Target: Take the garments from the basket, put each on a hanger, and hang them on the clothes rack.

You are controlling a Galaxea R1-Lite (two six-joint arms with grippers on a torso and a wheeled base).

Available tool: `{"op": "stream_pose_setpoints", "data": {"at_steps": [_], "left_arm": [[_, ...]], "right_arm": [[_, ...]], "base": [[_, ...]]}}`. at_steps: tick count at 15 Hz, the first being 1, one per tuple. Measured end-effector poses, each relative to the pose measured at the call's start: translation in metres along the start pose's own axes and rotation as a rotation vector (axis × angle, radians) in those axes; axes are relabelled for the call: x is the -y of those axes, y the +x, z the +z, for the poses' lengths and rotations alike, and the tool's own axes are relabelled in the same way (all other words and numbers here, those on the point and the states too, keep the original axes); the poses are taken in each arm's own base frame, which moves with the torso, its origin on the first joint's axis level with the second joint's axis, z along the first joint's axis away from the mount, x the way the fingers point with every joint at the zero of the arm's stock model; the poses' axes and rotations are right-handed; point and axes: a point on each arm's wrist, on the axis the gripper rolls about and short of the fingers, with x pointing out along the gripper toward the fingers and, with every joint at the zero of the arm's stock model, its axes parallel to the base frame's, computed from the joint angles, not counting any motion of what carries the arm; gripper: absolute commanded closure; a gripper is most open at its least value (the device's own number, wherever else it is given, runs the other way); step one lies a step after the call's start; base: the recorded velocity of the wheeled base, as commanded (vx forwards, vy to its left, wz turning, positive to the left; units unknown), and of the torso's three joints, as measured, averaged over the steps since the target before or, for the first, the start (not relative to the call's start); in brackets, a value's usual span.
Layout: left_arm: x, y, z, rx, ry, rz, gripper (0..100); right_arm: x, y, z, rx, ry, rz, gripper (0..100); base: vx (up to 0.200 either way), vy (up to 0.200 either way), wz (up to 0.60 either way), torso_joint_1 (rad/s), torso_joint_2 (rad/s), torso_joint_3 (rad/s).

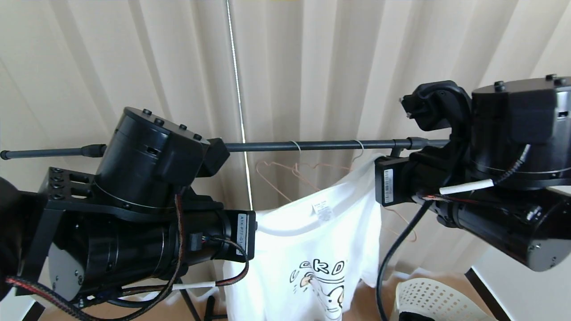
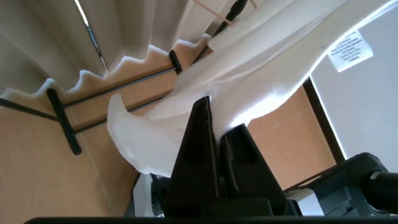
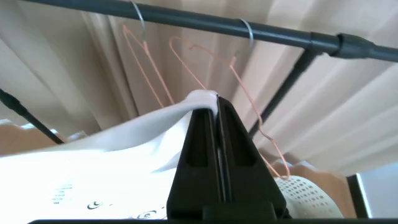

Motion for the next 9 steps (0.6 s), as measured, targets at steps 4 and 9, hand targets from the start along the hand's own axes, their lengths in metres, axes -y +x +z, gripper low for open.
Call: {"op": "stream_pose_setpoints", "data": {"at_steps": [4,9], "left_arm": [[0.005,-0.003,0.0,0.006,0.032,-0.022,100],[0.011,0.001,0.006,0.013,0.05,-0.032,100]], "right_arm": [[0.007,-0.017,-0.006,0.004,-0.012,-0.01,100],[0.01,-0.014,-0.006,0.001,-0.047,-0.025,100]], "base": [[0.0,0.0,0.0,0.0,0.0,0.0],[0.0,0.0,0.0,0.0,0.0,0.0]]}}
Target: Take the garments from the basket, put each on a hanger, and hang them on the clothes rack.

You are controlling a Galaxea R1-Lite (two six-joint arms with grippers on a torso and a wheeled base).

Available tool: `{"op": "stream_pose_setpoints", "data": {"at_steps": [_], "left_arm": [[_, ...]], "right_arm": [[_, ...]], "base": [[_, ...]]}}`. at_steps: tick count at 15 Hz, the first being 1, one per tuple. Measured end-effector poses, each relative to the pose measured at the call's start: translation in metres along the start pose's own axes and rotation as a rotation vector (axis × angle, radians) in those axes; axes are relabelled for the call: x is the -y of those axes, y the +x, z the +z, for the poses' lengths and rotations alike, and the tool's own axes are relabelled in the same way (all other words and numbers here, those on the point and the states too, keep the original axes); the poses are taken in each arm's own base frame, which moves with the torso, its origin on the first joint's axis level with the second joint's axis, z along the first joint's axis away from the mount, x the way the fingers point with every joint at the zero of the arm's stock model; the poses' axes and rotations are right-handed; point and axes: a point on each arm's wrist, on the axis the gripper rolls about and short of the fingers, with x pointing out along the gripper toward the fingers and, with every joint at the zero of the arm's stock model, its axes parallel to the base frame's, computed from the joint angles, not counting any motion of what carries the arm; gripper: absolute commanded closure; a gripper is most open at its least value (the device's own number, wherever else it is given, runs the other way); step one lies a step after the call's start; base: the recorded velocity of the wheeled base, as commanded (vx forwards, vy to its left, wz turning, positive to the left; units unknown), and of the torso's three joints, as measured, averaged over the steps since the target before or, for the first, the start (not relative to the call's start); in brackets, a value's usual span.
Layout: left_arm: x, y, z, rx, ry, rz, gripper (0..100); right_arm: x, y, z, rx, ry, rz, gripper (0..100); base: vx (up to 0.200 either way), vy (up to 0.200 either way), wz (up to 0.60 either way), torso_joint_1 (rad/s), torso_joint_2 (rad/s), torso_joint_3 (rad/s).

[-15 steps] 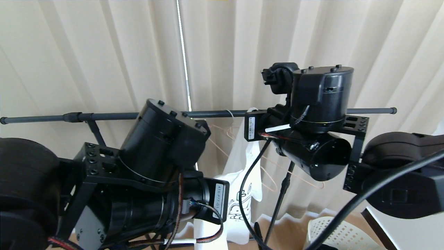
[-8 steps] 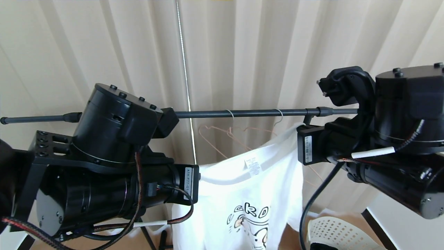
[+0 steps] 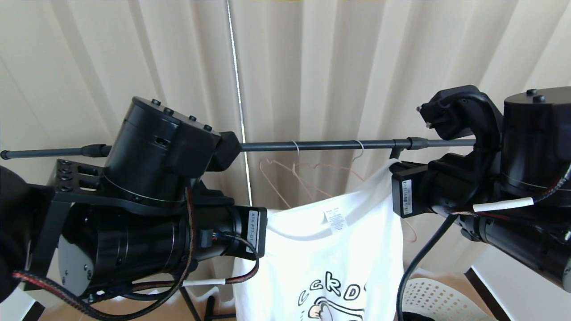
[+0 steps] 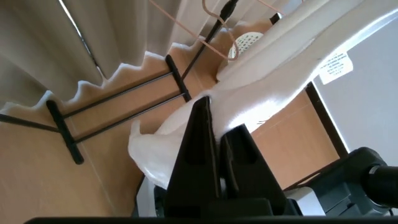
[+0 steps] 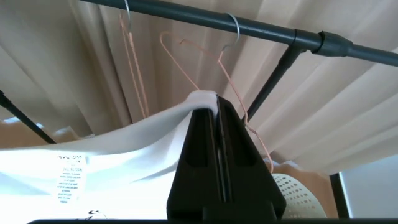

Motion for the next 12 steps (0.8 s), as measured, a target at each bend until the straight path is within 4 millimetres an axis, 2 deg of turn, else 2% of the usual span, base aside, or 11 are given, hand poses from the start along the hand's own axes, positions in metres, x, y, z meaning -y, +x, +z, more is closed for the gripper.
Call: {"op": "stream_pose_setpoints", "data": {"at_steps": [1,4,7,12], "left_arm": [[0.001,0.003,0.0,-0.006,0.012,0.0,0],[0.004,0.007,-0.004,-0.022,0.037,-0.002,0],[0.005,0.008,-0.008,-0.039,0.045,-0.005,0],[0.005,0.016,-0.013,-0.061,0.029,0.013,0]], "right_arm": [[0.003,0.002,-0.001,-0.006,-0.014,-0.013,100],[0.01,0.006,-0.005,-0.021,-0.057,-0.042,100],[0.032,0.006,-0.005,-0.026,-0.131,-0.104,100],[0.054,-0.017,-0.006,-0.001,-0.242,-0.126,100]], "base": [[0.0,0.0,0.0,0.0,0.0,0.0],[0.0,0.0,0.0,0.0,0.0,0.0],[0.0,0.0,0.0,0.0,0.0,0.0],[0.0,0.0,0.0,0.0,0.0,0.0]]}}
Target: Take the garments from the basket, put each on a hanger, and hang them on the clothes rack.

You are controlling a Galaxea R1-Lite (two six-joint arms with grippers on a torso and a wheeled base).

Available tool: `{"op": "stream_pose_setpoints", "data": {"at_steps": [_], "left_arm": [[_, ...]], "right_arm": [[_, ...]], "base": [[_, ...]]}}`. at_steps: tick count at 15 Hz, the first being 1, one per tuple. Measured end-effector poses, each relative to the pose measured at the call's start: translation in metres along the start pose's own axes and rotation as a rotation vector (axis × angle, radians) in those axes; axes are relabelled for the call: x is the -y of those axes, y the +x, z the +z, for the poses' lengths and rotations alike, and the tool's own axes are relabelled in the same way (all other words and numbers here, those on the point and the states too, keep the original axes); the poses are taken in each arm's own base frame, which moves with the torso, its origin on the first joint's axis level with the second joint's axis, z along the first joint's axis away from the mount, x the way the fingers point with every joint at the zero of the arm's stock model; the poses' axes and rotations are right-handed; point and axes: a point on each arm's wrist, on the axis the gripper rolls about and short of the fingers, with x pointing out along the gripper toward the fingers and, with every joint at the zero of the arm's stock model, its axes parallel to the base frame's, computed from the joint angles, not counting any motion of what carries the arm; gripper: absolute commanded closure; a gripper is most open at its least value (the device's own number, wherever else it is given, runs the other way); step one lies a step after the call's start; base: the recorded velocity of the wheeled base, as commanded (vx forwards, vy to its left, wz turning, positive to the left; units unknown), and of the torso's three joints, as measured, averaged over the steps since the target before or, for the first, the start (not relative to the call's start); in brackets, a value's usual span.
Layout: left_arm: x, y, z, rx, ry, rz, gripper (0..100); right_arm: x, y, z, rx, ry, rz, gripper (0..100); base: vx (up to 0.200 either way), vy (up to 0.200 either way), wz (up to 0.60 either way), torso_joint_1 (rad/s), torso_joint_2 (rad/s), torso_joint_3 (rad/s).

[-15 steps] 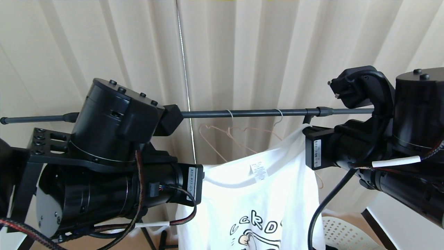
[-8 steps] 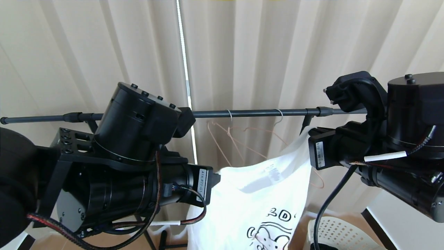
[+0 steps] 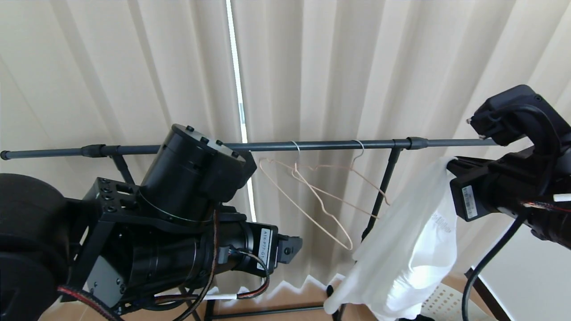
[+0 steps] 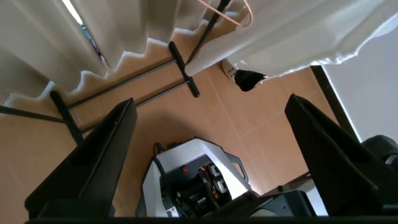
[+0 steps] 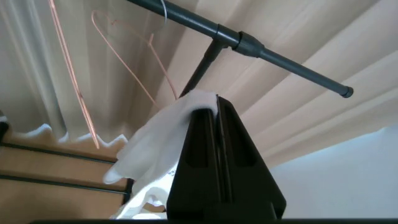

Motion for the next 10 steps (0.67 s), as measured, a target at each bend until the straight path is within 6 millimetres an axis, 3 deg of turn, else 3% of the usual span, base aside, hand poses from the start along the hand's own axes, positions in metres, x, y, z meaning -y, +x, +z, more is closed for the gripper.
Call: {"op": "stream_pose_setpoints", "data": {"at_steps": [4,10], "left_arm": [[0.005,0.015,0.003,0.006,-0.003,0.012,0],[0.009,0.03,0.01,0.021,-0.001,0.059,0]], "right_arm": [[0.013,-0.01,-0.006,0.02,-0.029,0.013,100],[0.018,-0.003,-0.007,0.015,-0.017,0.015,100]], "base": [[0.0,0.0,0.0,0.0,0.0,0.0],[0.0,0.0,0.0,0.0,0.0,0.0]]}}
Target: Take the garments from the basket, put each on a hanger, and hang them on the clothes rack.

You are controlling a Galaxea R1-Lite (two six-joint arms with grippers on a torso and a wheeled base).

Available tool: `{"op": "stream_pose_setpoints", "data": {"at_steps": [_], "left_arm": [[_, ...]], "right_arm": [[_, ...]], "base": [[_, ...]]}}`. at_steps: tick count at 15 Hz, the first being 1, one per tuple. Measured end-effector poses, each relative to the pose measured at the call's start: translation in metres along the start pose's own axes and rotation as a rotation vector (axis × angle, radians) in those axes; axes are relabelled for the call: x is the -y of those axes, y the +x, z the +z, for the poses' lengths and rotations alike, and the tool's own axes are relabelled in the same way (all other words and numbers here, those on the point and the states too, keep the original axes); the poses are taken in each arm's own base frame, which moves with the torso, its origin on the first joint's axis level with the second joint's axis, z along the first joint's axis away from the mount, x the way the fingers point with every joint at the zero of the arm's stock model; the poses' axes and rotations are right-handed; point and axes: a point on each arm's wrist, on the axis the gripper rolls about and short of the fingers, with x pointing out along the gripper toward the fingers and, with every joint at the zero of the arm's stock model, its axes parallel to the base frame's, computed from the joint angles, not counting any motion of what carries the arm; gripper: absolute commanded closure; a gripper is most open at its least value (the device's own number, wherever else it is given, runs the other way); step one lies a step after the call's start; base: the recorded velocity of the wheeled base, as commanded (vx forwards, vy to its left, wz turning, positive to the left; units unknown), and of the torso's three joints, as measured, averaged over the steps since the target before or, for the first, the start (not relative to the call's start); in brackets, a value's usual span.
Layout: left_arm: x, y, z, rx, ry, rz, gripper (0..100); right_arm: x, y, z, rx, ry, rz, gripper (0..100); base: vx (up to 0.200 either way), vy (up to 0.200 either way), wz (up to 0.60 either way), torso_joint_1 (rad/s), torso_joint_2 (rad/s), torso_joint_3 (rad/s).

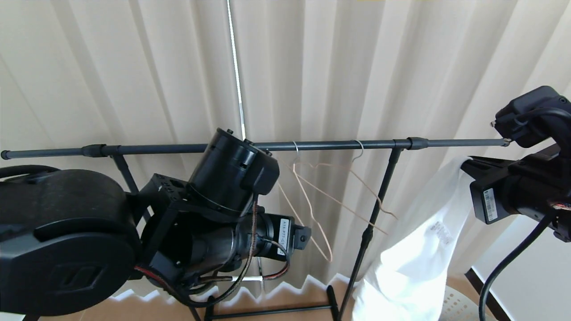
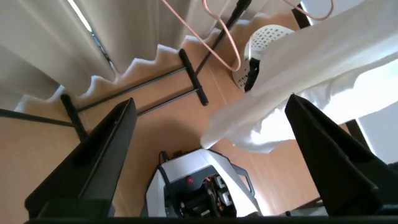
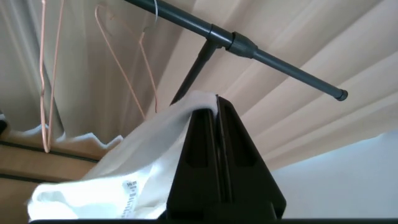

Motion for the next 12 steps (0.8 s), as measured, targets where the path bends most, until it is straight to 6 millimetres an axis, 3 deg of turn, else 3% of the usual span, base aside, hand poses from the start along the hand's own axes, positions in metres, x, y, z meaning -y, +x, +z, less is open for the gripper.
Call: {"op": "stream_pose_setpoints", "data": {"at_steps": [4,9,12], "left_arm": [[0.007,0.028,0.018,0.036,0.009,0.078,0],[0.012,0.087,0.03,0.027,0.044,0.155,0],[0.009,0.104,0.035,0.024,0.095,0.175,0]], "right_arm": [[-0.005,0.003,-0.002,-0.012,-0.015,0.013,100],[-0.011,0.004,-0.001,-0.013,-0.061,0.032,100],[-0.014,0.003,-0.001,-0.009,-0.069,0.048,100]], "base": [[0.0,0.0,0.0,0.0,0.0,0.0],[0.0,0.0,0.0,0.0,0.0,0.0],[0.0,0.0,0.0,0.0,0.0,0.0]]}}
